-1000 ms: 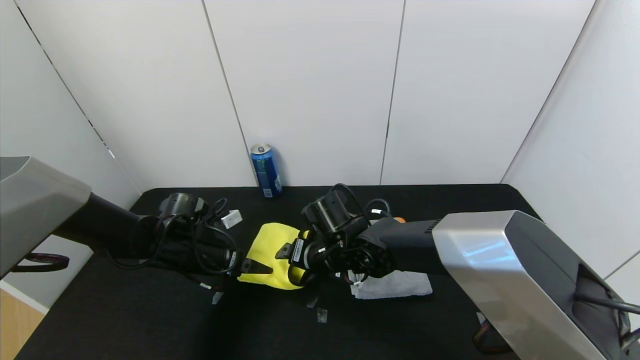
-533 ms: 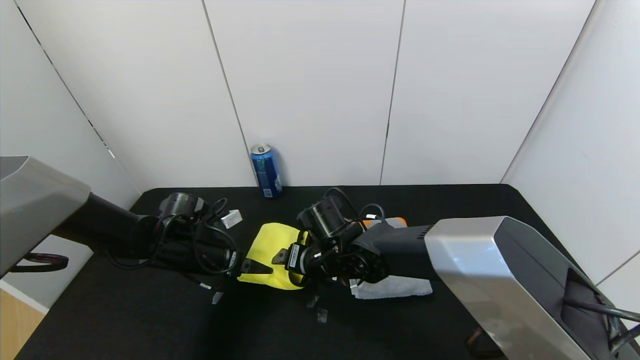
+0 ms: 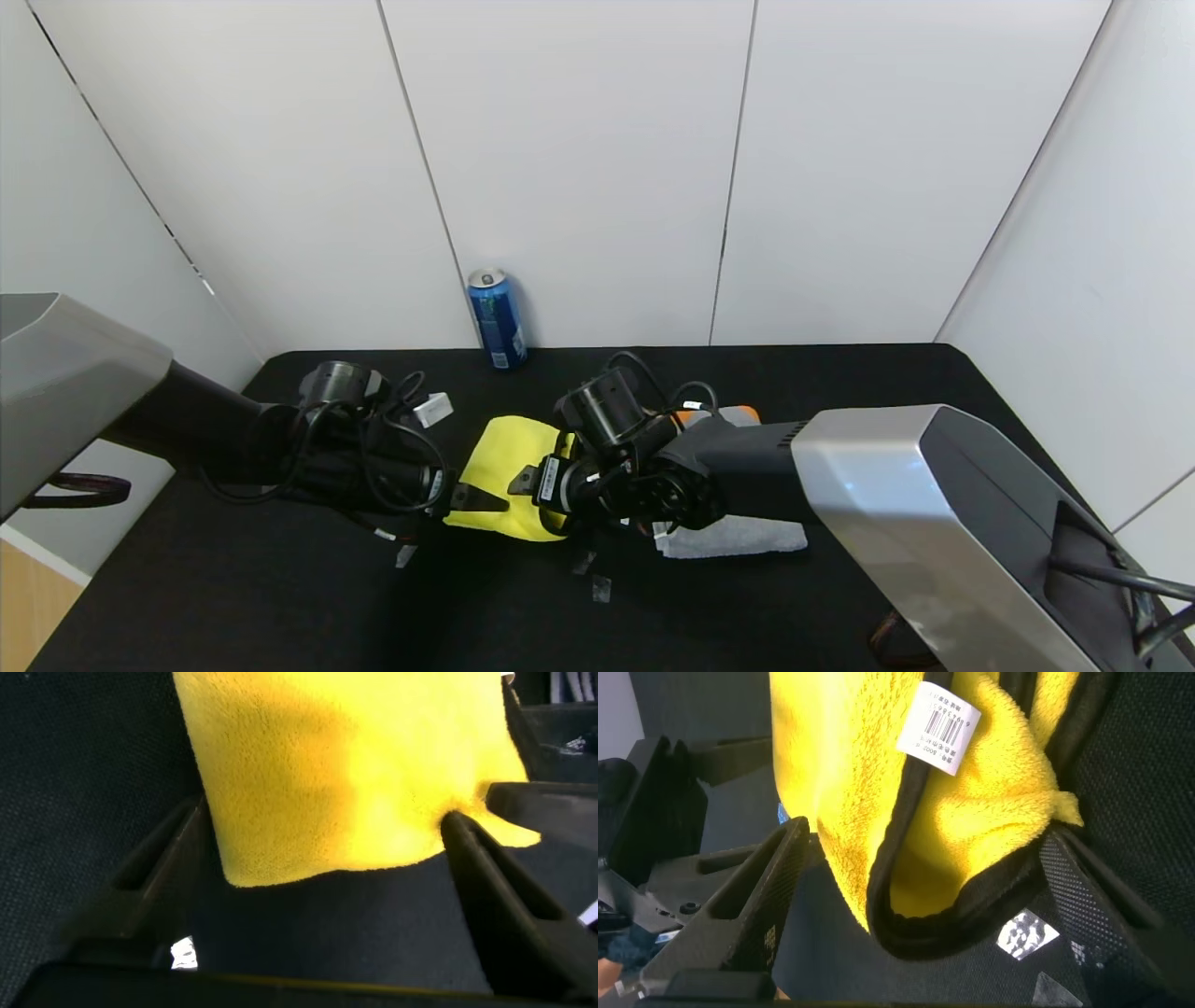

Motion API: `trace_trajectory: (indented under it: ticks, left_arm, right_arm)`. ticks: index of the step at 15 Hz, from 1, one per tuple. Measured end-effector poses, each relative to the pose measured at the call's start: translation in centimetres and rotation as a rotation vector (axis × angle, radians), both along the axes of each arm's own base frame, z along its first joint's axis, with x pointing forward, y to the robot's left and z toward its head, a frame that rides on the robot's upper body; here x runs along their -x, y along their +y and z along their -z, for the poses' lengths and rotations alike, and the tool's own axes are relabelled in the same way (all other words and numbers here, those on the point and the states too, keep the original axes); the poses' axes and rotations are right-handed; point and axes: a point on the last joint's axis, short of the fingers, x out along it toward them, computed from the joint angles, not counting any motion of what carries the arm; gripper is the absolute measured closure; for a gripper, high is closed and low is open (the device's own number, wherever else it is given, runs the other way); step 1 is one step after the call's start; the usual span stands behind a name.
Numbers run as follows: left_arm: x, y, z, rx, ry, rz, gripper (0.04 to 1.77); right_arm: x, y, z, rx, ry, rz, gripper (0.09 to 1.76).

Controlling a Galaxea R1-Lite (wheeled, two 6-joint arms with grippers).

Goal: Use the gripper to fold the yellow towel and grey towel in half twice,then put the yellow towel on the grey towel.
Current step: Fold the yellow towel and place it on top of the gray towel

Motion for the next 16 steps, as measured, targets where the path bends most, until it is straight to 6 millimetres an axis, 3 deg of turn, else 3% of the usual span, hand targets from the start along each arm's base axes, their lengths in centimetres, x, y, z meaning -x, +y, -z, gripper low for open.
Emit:
trace_trajectory:
  ticks: [3, 7, 8, 9, 16]
  left_arm:
    - [-0.03, -0.04, 0.09, 0.0, 0.001, 0.001, 0.67]
    - [-0.03, -0.06, 0.13, -0.001, 0.001, 0.003, 1.08]
    - [-0.02, -0.06, 0.14, -0.001, 0.002, 0.003, 1.51]
    - [0.0, -0.07, 0.15, -0.001, 0.002, 0.004, 1.68]
    - [0.19, -0.09, -0.09, 0.009, -0.002, 0.012, 1.68]
  right_arm:
    - [0.02, -0.02, 0.04, 0.003, 0.002, 0.002, 0.14]
    - [0.01, 0.0, 0.13, 0.01, -0.004, 0.009, 0.14]
    - [0.05, 0.07, 0.17, 0.012, -0.008, 0.009, 0.14]
    - [0.18, 0.23, 0.23, 0.02, -0.017, 0.005, 0.14]
    - [0.38, 0.71, 0.6, 0.044, -0.051, -0.026, 0.14]
